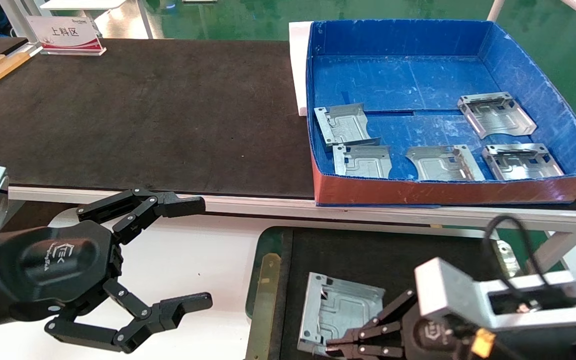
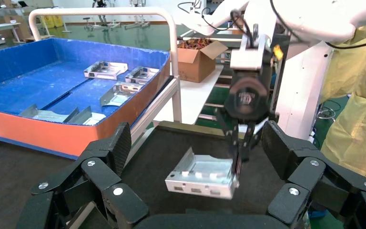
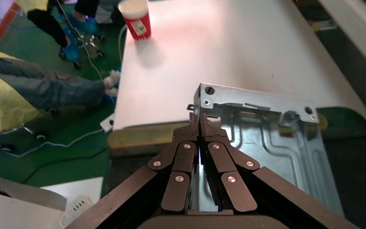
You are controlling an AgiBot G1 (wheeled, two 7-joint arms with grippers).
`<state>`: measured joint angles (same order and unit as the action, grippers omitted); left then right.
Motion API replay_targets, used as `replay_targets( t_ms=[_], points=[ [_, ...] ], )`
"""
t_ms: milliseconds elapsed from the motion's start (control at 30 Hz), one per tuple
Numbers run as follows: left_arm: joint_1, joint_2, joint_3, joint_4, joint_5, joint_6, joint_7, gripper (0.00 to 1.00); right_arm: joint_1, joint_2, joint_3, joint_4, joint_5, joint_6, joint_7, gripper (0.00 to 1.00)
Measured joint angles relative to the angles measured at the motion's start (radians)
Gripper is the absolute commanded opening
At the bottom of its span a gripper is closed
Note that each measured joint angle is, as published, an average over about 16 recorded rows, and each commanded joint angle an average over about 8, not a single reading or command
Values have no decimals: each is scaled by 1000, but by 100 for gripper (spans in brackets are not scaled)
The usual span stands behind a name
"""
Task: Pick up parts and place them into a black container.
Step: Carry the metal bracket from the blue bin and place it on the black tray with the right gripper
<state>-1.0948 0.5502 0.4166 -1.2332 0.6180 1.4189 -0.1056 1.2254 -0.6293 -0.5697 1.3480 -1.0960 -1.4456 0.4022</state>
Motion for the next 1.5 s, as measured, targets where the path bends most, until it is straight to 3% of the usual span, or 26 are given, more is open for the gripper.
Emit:
replay_targets(
  t_ms=[333,767,1100,1500],
  points=[
    [0,0,0,0,0,0,0,100,-42,-78,-66,-48,-141,59,-61,0],
    [0,0,0,0,0,0,0,100,58,-224,-142,-243,-322,70,-175,0],
    [0,0,0,0,0,0,0,100,103,-319,-173,-382,-397,105,-277,0],
    [0,0,0,0,0,0,0,100,110,-405,-196,-458,-456,180,-340,0]
  ],
)
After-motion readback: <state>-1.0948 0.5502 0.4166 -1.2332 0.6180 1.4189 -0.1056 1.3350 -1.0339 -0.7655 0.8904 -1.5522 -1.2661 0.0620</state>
